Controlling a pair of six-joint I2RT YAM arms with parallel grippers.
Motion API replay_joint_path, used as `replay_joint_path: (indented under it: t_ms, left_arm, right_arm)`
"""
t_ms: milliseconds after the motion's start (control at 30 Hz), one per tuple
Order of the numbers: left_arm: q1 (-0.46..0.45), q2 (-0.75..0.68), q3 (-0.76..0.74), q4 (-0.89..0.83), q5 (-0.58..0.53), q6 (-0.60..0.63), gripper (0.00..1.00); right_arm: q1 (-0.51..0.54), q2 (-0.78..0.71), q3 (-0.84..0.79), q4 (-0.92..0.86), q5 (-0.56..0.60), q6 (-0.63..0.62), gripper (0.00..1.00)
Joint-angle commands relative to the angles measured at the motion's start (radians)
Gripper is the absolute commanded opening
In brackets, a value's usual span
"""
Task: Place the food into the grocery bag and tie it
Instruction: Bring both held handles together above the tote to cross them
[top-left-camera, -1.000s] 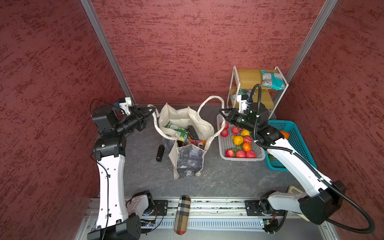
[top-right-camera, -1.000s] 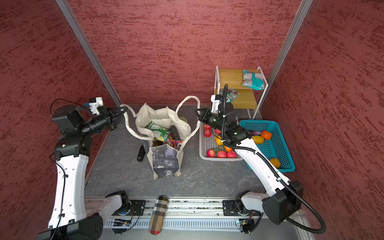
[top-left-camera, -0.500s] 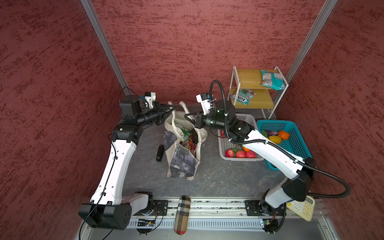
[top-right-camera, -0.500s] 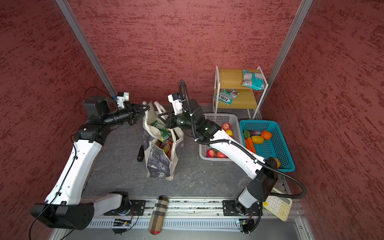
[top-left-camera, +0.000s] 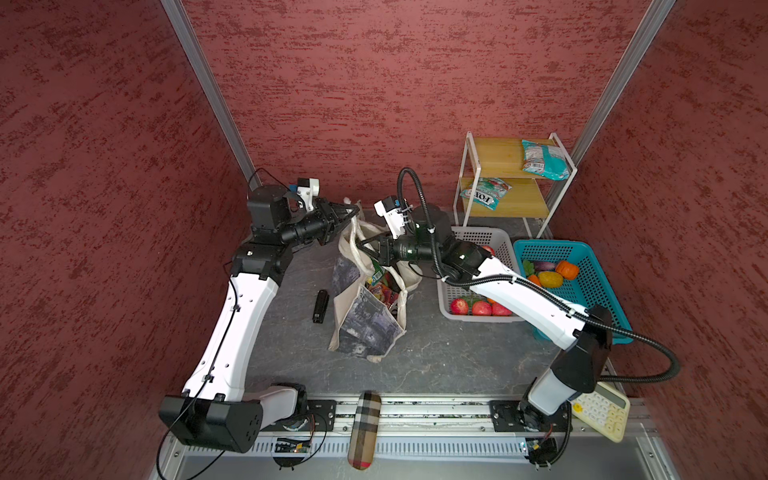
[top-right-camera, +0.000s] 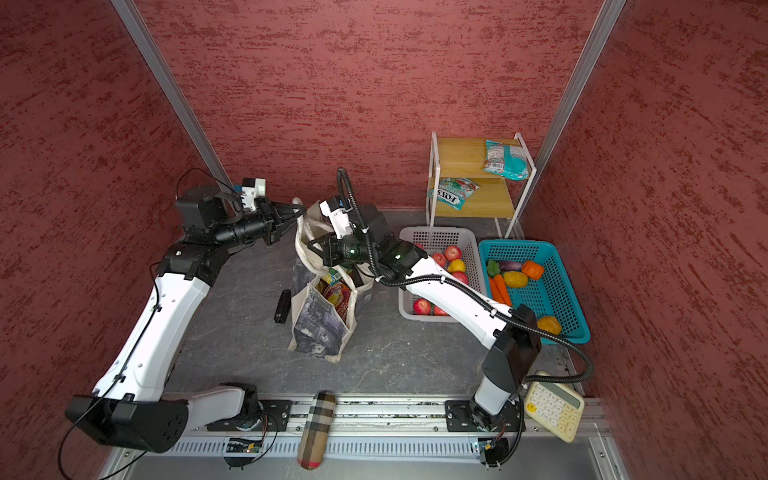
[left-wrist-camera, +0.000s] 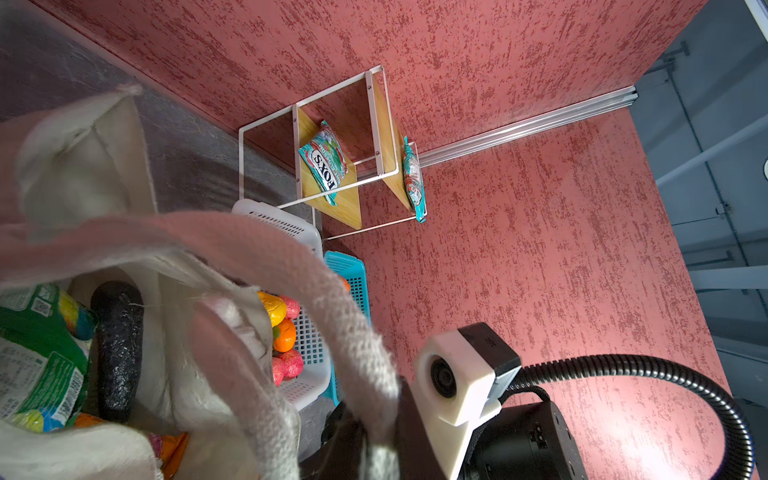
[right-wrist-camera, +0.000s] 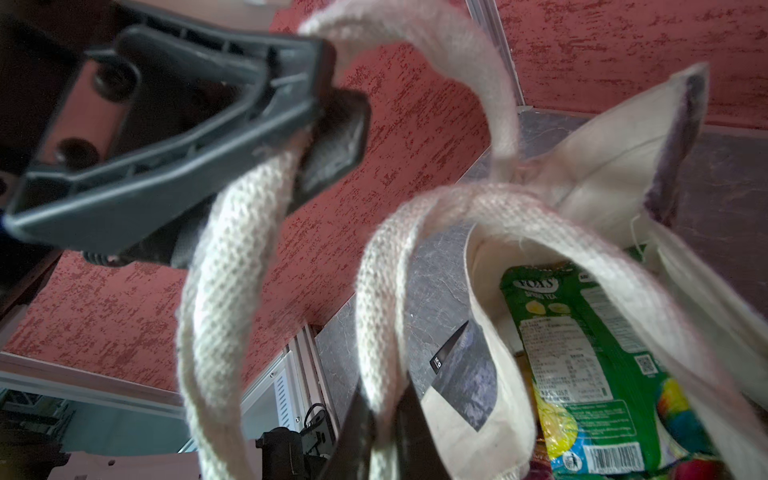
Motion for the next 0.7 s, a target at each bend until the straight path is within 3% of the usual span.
replay_joint_path:
  t_ms: [0, 167, 467, 667]
  left_arm:
    - [-0.013, 0.001, 0.013, 0.011, 0.017, 0.034, 0.17]
    - [-0.012, -0.007, 0.003, -0.008, 0.015, 0.051, 0.22]
    - [-0.011, -0.041, 0.014, -0.108, -0.028, 0.119, 0.55]
    - [-0.01, -0.052, 0.039, -0.157, -0.049, 0.15, 0.55]
  right_arm:
    - [0.011, 0.024, 0.047, 0.003, -0.047, -0.023, 0.0]
    - [0.012, 0.026, 0.037, 0.075, -0.084, 0.002, 0.0]
    - [0.011, 0.0, 0.013, 0.17, -0.116, 0.03, 0.0]
    - [0.011, -0.004, 0.005, 0.203, -0.13, 0.045, 0.0]
